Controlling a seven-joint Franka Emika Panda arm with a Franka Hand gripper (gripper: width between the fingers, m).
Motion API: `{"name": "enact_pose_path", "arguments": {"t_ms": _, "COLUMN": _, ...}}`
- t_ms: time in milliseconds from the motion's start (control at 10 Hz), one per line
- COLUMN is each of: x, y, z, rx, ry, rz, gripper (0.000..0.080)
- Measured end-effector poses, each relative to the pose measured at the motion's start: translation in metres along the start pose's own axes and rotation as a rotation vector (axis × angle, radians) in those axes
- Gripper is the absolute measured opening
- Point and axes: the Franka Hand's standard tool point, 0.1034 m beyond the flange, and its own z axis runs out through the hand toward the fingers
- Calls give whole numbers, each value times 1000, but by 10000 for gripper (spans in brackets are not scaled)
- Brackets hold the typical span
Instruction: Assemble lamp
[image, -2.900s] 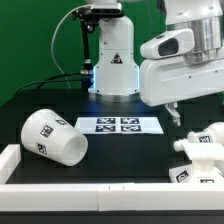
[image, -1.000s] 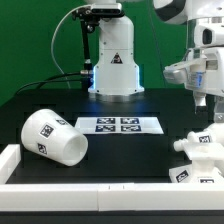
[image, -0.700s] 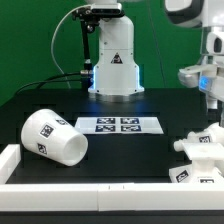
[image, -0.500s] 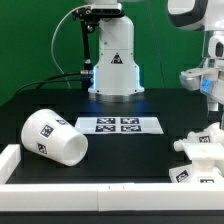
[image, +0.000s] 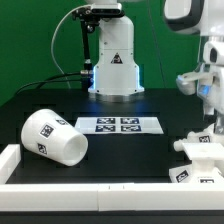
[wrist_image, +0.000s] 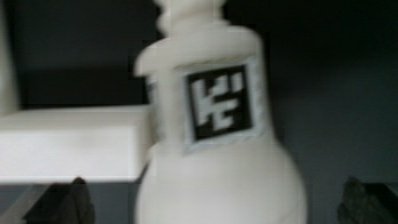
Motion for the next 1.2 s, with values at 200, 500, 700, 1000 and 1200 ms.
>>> {"name": "enact_pose_path", "arguments": {"t_ms": 200, "x": 1, "y": 3, "z": 8, "rx": -11, "ry": 12, "rz": 4, "gripper": 698}}
{"name": "enact_pose_path", "arguments": {"t_ms": 500, "x": 1, "y": 5, "z": 7, "rx": -16, "ry": 16, "rz": 5, "gripper": 671}}
{"name": "enact_pose_path", "arguments": {"t_ms": 700, "x": 1, "y": 5, "z": 7, "rx": -17, "ry": 16, "rz": 6, "gripper": 498}}
{"name": "enact_pose_path", "arguments": {"t_ms": 1000, "x": 1, "y": 6, "z": 7, "rx": -18, "ry": 16, "rz": 6, "gripper": 409}}
{"name": "enact_pose_path", "arguments": {"t_ms": 1200, "x": 1, "y": 6, "z": 6, "rx": -19, "ry": 16, "rz": 7, "gripper": 409}}
